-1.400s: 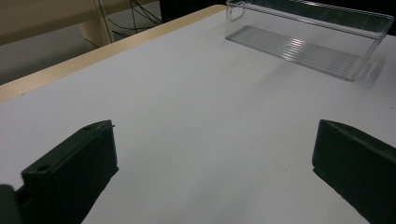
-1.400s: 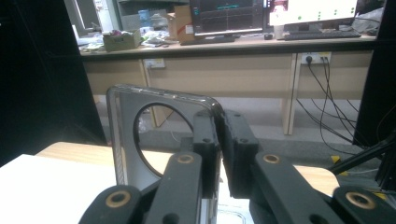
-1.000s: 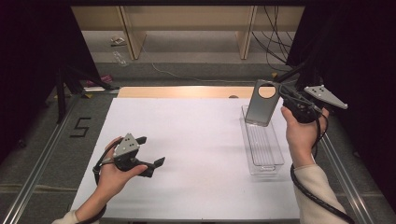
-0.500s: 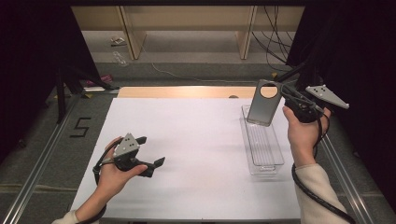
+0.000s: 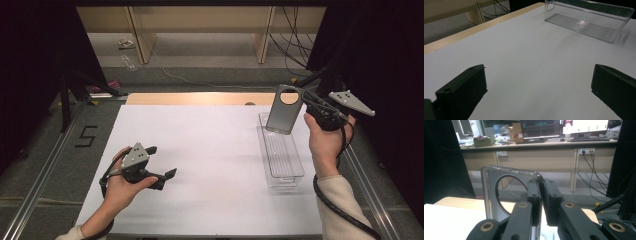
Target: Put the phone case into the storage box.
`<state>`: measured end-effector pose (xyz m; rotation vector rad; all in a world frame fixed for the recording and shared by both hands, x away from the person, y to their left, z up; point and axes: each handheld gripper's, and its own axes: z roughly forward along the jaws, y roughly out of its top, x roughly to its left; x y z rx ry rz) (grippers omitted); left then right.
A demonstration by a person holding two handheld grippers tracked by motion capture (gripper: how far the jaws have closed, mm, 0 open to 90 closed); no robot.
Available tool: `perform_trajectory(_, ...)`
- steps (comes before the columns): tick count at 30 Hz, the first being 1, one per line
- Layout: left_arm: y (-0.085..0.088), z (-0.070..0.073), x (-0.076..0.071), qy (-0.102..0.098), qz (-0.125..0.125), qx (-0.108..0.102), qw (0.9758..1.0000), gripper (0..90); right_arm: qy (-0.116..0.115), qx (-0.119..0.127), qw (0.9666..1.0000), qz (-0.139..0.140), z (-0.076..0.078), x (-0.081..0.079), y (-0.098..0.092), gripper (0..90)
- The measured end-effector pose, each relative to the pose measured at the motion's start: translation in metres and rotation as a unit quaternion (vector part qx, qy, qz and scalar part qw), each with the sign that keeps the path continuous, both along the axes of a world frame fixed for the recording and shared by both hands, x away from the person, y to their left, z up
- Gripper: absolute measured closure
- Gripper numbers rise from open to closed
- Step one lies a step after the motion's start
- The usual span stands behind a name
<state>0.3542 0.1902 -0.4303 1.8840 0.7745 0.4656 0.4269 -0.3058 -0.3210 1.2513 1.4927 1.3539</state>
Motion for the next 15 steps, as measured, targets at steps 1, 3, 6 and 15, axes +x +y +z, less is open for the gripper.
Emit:
perform_trajectory(1, 0.0000, 0.0000, 0.0000, 0.000, 0.000, 0.000, 1.0000, 0.0, 0.000, 0.000, 1.0000, 0.000, 0.0001, 0.0001, -0.0002, 84.9)
perform_trajectory(3, 0.0000, 0.0000, 0.0000, 0.000, 0.000, 0.000, 1.0000, 0.0, 0.000, -0.001, 1.0000, 0.000, 0.0001, 0.0003, -0.0003, 85.0)
perform_trajectory(6, 0.0001, -0.0001, 0.0001, 0.000, 0.000, 0.000, 1.0000, 0.0, 0.000, -0.002, 1.0000, -0.001, 0.0000, 0.0008, -0.0003, 84.9)
perform_trajectory(15, 0.0011, 0.0005, 0.0004, 0.000, 0.002, -0.001, 1.0000, 0.0, -0.004, -0.006, 1.0000, 0.000, 0.0018, 0.0012, -0.0005, 84.9)
